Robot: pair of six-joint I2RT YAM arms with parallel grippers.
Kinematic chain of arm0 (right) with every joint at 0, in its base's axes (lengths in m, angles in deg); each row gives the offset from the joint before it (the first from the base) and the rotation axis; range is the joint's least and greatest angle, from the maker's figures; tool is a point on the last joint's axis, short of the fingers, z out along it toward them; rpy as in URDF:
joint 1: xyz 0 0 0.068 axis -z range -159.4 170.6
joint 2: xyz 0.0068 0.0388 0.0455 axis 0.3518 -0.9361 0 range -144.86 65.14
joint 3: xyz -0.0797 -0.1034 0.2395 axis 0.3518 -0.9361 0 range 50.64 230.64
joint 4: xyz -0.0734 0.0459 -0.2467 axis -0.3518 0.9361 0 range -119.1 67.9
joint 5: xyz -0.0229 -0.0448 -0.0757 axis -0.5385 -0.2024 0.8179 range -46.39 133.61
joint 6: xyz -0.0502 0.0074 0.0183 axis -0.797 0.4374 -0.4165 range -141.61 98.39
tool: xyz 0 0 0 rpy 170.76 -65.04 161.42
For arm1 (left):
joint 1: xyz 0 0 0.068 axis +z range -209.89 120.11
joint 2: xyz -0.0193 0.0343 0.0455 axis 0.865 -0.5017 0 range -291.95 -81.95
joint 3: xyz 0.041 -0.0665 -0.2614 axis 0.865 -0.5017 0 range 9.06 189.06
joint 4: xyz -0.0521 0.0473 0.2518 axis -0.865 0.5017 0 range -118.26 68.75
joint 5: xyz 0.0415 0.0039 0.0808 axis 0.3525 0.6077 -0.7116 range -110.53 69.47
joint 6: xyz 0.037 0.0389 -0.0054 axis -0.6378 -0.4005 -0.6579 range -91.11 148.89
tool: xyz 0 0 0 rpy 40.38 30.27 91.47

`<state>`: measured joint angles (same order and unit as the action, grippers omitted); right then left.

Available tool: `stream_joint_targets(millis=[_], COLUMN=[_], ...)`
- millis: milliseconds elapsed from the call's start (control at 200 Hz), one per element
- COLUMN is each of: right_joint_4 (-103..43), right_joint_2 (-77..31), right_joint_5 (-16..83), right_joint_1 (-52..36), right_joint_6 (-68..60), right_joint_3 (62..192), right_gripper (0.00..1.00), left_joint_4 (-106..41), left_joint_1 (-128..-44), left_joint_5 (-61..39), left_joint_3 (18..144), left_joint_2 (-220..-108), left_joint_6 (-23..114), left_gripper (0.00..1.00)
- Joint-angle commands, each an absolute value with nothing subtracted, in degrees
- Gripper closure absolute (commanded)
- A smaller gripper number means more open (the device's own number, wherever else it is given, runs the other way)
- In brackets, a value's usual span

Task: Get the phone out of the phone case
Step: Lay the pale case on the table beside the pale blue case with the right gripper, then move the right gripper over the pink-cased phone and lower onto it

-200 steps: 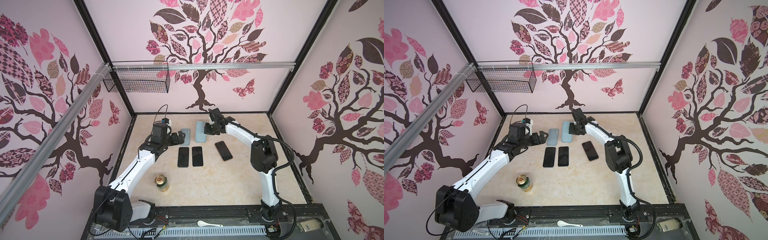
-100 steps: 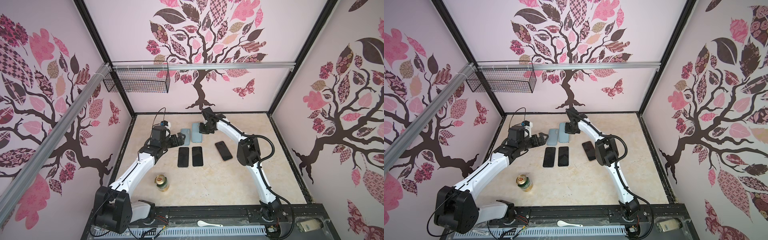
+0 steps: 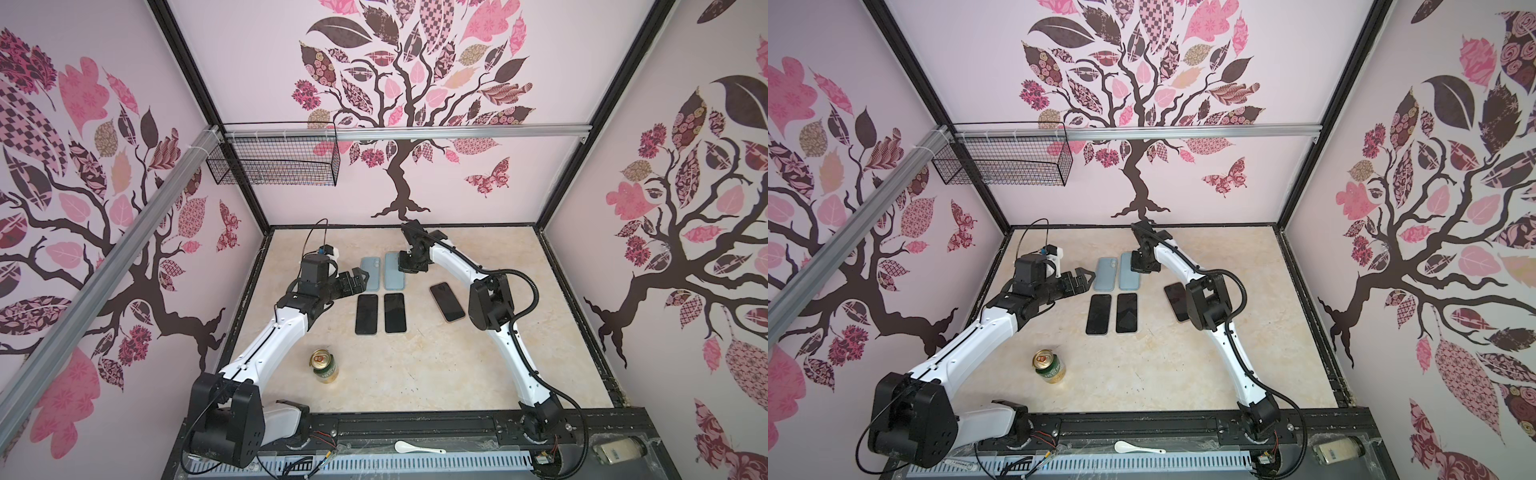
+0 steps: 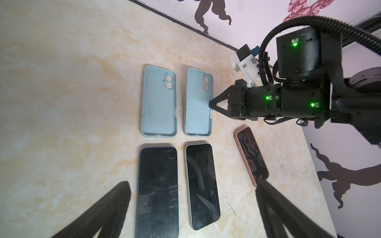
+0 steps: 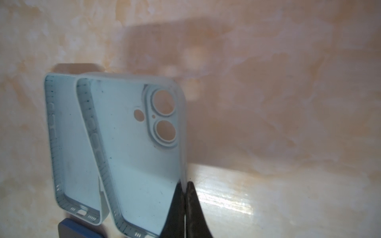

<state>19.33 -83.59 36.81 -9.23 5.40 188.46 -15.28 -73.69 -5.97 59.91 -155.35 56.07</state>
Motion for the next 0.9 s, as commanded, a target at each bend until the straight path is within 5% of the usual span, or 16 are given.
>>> stream_joint_targets(millis=[0,225,565,895], right_joint_4=[21.53,22.29,22.11,23.02], right_joint_2=[-86.60,-87.95,-87.97,-82.68], right_joint_5=[36.76,36.76,36.58,36.80], right_joint_1=[-9.31,-9.33,-9.28,-9.19], right_joint_6=[6.30,5.97,5.41,3.00], right_joint_3=[191.56,192.83,193.64,193.09], right_gripper=[1.00,0.98,0.80,0.79], left_joint_4=[-15.24,-14.80,-14.41,-11.49], left_joint_1=[-73.50,-73.25,-73.24,-74.14], left_joint_5=[-5.15,-3.68,-3.13,-1.87], left_joint_3=[59.32,59.61,59.53,59.52], left_joint_2=[-155.82,-156.72,-156.75,-154.23], left_joint_6=[55.81,56.06,56.15,53.66], left_gripper=[0.02,0.02,0.02,0.02])
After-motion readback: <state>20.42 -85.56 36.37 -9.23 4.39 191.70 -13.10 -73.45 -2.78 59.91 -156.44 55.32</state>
